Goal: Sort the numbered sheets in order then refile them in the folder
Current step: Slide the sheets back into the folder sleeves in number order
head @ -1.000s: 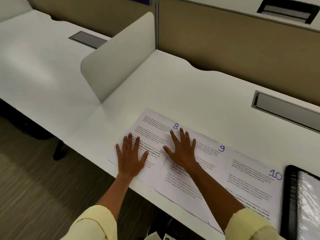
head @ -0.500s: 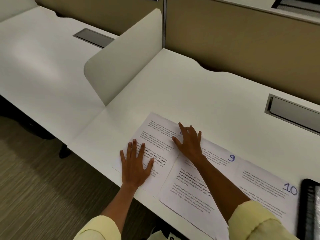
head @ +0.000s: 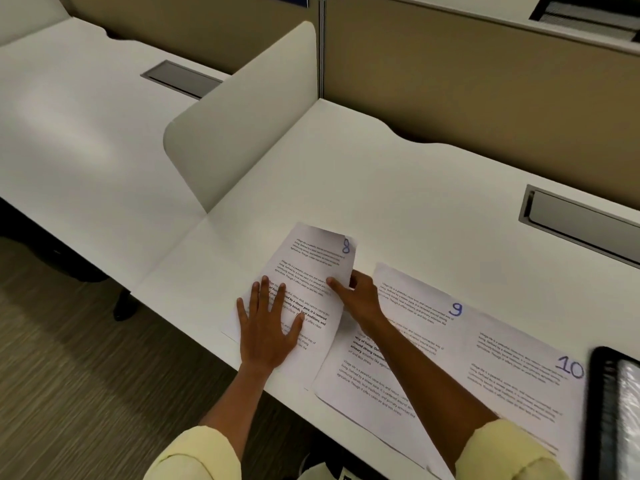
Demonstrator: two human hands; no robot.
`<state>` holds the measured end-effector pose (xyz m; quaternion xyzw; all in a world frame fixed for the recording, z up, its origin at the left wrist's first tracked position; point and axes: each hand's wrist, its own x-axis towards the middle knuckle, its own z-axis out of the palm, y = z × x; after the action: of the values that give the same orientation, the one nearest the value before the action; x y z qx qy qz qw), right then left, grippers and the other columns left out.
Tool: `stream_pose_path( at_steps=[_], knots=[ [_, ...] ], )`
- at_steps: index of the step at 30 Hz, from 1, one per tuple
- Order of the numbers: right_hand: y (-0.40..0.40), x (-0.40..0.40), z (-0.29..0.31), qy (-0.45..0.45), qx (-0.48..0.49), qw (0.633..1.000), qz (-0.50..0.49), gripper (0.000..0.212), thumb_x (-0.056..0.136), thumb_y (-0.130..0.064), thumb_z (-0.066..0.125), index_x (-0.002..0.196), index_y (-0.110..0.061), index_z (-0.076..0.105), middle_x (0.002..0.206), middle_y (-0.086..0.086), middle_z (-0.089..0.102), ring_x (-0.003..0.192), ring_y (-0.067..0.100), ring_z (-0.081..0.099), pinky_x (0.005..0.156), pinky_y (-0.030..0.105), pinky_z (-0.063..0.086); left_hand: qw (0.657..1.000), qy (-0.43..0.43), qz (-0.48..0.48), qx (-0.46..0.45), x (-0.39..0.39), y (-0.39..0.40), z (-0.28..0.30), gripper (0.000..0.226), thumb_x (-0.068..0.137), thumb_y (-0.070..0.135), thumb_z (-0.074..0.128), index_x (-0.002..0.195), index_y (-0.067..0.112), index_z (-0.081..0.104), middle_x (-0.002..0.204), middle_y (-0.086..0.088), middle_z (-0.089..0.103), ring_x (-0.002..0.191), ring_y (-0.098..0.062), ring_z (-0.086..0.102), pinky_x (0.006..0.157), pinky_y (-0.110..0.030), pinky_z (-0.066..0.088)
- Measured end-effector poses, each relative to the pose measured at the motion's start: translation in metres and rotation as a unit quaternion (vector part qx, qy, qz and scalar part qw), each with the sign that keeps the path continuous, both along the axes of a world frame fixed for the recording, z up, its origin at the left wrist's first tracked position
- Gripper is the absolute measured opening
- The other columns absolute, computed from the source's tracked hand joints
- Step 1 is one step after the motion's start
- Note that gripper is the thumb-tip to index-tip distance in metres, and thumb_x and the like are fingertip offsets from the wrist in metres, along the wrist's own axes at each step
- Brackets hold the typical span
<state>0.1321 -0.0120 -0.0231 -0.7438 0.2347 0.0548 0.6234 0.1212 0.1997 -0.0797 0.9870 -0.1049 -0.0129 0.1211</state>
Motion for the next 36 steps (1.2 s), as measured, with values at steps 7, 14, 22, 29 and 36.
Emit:
stream_pose_path(
  at_steps=[7,14,22,29,36],
  knots=[
    [0.017,-0.036,-0.013,0.018,-0.023,0.999,-0.022,0.034,0.097,-0.021,0.062,0.128,-0.006,0.061,0.121,0.009,0.068,0.108,0.025,0.067,0.084,0.028,0.056,0.999,0.019,-0.009,-0.034,-0.003,0.002,0.001,0.082,0.091,0.072,0.025,0.156,0.025,0.013,0.164,-0.005,-0.002,0.151,-0.021,-0.005,0.121,-0.055,0.002],
    [0.002,-0.06,-0.016,0.003,0.039,0.994,-0.102,0.03,0.093,-0.024,0.068,0.12,-0.01,0.066,0.105,0.002,0.073,0.097,0.021,0.07,0.086,0.044,0.06,0.985,0.043,0.022,-0.164,-0.006,-0.005,0.023,0.082,0.09,0.068,0.03,0.156,0.029,0.0,0.164,-0.003,-0.005,0.151,-0.024,0.0,0.122,-0.046,0.003],
    [-0.023,-0.118,0.001,-0.033,0.084,0.981,-0.17,0.027,0.091,-0.024,0.071,0.115,-0.011,0.069,0.103,0.003,0.075,0.094,0.023,0.072,0.085,0.049,0.06,0.962,0.07,0.01,-0.265,-0.041,-0.022,0.057,0.071,0.098,0.044,0.05,0.156,0.025,0.012,0.156,-0.005,0.03,0.142,-0.025,0.028,0.116,-0.042,0.023],
    [-0.045,-0.195,0.015,-0.062,0.06,0.977,-0.196,0.03,0.091,-0.029,0.072,0.116,-0.014,0.068,0.105,0.002,0.075,0.095,0.021,0.072,0.088,0.046,0.059,0.906,0.131,0.073,-0.395,-0.093,-0.037,0.083,0.061,0.092,0.032,0.066,0.147,0.019,0.04,0.115,-0.009,0.063,0.098,-0.021,0.06,0.09,-0.037,0.053],
    [-0.067,-0.292,0.03,-0.06,0.045,0.97,-0.232,0.029,0.09,-0.03,0.073,0.113,-0.013,0.07,0.103,0.005,0.076,0.092,0.025,0.074,0.086,0.05,0.059,0.809,0.289,0.053,-0.509,-0.164,-0.046,0.084,0.025,0.083,0.012,0.076,0.105,0.004,0.069,0.1,-0.011,0.073,0.093,-0.027,0.071,0.083,-0.042,0.059]
  ],
)
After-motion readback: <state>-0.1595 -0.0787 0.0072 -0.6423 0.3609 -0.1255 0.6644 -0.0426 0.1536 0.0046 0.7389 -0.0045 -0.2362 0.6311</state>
